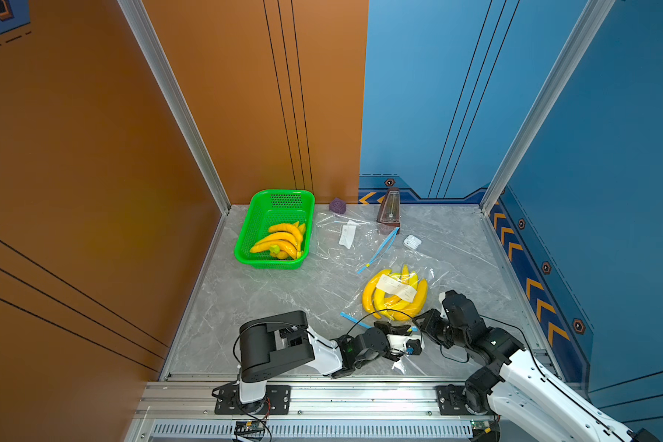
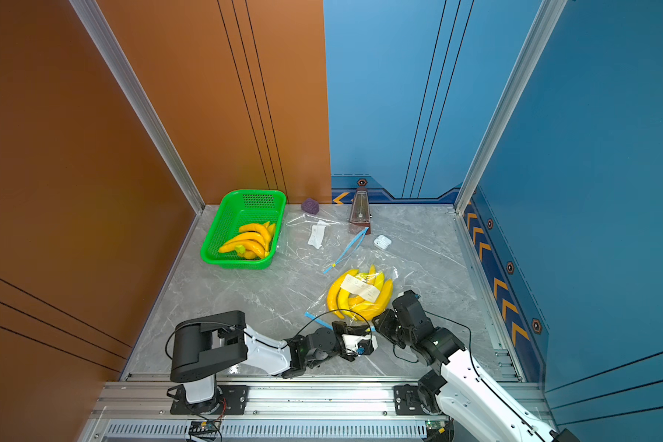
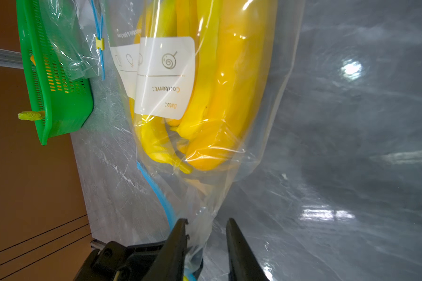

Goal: Open the zip-top bag and take out the banana
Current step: Unzip the zipper on the zipper food storage bag.

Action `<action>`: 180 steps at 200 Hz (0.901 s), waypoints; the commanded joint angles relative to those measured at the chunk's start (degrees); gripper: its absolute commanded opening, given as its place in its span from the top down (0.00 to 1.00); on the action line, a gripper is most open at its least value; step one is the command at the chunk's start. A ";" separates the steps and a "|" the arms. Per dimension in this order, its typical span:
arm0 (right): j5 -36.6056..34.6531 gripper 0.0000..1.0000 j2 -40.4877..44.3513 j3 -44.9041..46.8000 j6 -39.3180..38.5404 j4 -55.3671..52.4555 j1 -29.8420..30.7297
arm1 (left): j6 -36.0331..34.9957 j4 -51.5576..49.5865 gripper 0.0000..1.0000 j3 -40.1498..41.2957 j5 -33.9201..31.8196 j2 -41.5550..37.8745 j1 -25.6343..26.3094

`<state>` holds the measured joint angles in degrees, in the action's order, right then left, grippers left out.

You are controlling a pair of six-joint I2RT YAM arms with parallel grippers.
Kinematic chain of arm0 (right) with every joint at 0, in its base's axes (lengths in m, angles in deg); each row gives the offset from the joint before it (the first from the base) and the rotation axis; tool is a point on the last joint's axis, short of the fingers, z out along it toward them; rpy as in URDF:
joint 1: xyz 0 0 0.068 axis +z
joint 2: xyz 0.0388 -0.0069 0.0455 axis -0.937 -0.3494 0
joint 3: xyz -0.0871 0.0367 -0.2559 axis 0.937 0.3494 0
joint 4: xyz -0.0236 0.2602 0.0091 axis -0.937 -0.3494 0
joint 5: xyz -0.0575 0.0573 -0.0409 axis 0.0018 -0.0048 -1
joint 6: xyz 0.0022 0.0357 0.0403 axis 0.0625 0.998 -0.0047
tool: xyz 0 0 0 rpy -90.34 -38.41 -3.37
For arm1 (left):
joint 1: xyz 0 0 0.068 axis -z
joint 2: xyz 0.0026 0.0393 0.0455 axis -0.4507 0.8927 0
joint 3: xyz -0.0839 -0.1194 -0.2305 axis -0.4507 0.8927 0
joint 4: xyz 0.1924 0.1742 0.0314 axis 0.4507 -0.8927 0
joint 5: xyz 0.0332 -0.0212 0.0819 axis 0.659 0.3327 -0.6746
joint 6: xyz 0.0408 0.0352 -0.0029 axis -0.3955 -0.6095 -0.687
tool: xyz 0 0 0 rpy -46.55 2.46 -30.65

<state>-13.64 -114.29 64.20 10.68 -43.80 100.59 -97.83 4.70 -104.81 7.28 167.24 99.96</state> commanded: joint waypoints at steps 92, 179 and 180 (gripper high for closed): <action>5.32 0.71 11.53 8.71 1.86 8.46 0.84 | 6.38 0.67 0.86 0.48 6.96 -2.61 -2.40; 4.04 0.92 11.18 8.82 2.56 7.97 1.65 | 6.90 0.61 0.81 0.56 6.28 -2.52 -3.06; 3.99 0.92 11.13 8.81 2.52 7.94 1.65 | 6.92 0.61 0.81 0.59 6.23 -2.52 -3.04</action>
<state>-9.03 -103.21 73.14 13.21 -34.51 101.84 -91.84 4.16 -104.57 12.79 166.15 97.55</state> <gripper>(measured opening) 0.102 0.175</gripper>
